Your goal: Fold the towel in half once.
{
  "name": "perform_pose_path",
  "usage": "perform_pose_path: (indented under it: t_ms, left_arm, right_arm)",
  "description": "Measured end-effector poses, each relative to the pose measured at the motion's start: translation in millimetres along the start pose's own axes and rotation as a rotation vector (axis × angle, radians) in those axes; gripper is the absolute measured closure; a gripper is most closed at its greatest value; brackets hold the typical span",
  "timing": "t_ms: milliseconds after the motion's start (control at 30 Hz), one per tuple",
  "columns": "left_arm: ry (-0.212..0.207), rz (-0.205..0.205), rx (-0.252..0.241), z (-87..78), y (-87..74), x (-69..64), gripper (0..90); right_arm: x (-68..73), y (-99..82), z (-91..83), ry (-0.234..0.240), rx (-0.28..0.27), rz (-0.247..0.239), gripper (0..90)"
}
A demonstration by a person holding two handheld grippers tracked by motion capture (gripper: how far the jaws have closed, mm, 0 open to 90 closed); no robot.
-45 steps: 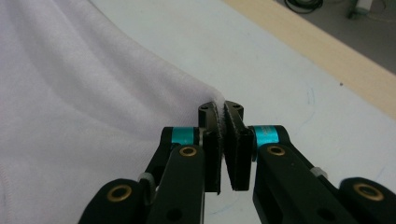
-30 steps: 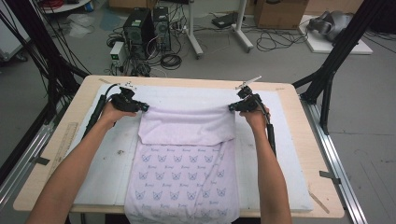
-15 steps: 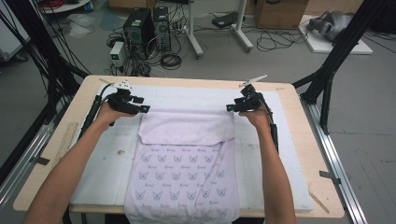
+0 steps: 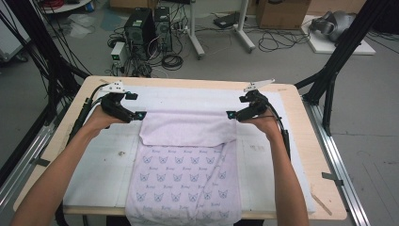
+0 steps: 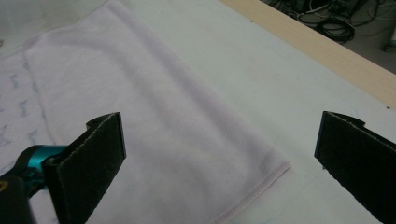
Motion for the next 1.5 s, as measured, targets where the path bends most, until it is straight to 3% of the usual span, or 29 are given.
perform_pose_path:
  t_ms: [233, 333, 567, 700, 1000, 1100, 1233, 1300, 1500]
  left_arm:
    - [-0.033, 0.032, -0.006, -12.0, -12.1, -19.8, 1.7]
    - [-0.034, 0.029, -0.025, -17.3, -16.7, -25.5, 1.7]
    - [-0.063, 0.057, -0.051, -24.9, -29.3, -39.1, 1.7]
    - [-0.089, 0.097, -0.008, -21.5, -37.9, -49.1, 1.7]
    - [-0.138, 0.099, 0.042, -10.0, -53.6, -59.4, 1.7]
    - [-0.144, 0.096, 0.073, -4.2, -57.5, -60.8, 1.7]
    - [-0.153, 0.087, 0.107, 3.9, -63.0, -61.1, 1.8]
    - [-0.156, 0.083, 0.122, 6.8, -65.4, -61.7, 2.8]
    - [-0.135, 0.078, 0.122, 8.2, -68.9, -60.6, 21.3]
  right_arm:
    - [10.8, -20.1, -12.8, 0.039, 0.010, -0.050, 1.0]
    - [14.7, -23.5, -17.9, 0.039, 0.040, -0.069, 1.0]
    - [29.3, -24.4, -26.8, 0.098, 0.015, -0.141, 1.1]
    - [36.0, -36.0, -24.0, 0.117, 0.053, -0.186, 2.0]
    - [40.8, -57.5, -12.5, 0.138, 0.132, -0.254, 7.3]
    - [42.8, -60.2, -8.2, 0.158, 0.160, -0.271, 14.6]
    - [42.0, -63.1, -1.4, 0.150, 0.199, -0.289, 22.5]
    - [41.5, -64.4, 1.0, 0.149, 0.224, -0.302, 31.5]
    - [40.3, -67.4, 4.1, 0.149, 0.277, -0.334, 58.6]
Point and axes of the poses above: each handheld gripper's, and its own axes: z roughly forward along the jaws, y roughly out of its top, x roughly to its left, the point moved 4 cm from there along z, roughly forward along the jaws, and after that the axes turned 8 degrees about z, right-handed, at the moved point
